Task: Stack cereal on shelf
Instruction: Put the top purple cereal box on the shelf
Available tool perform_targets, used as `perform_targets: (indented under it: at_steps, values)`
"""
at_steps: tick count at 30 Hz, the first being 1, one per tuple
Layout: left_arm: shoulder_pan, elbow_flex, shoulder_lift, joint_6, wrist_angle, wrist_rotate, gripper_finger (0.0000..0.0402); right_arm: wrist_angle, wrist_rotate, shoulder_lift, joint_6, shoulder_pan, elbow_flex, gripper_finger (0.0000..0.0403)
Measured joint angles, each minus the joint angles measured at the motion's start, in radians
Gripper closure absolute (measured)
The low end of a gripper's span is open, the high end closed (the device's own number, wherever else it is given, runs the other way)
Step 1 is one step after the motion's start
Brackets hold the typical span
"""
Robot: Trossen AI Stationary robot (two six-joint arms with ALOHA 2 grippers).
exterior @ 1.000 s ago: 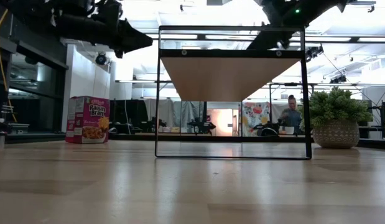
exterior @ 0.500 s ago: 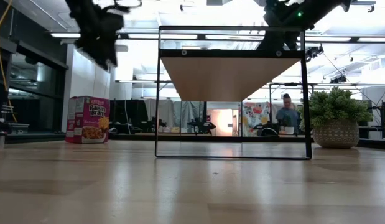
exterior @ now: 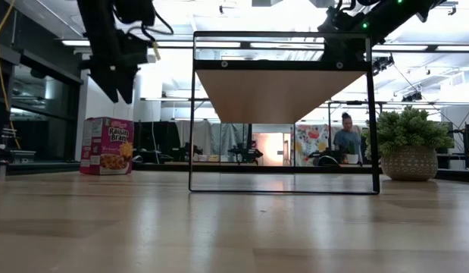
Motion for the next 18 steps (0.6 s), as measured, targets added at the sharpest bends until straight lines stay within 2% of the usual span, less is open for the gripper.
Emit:
perform_targets:
  at_steps: [3,8,18]
  values:
    - [0.043,0.0,0.049,0.037,-0.001,0.036,0.0151,0.008,-0.011,0.0,0.0,0.0,0.0,0.0403]
    - [0.098,0.0,0.1,0.061,0.007,0.034,0.0151,0.008,-0.012,0.0,-0.005,0.0,0.0,0.0403]
    - [0.138,0.0,0.138,0.07,0.004,0.035,0.0152,0.008,-0.014,0.0,-0.008,0.0,0.0,0.0403]
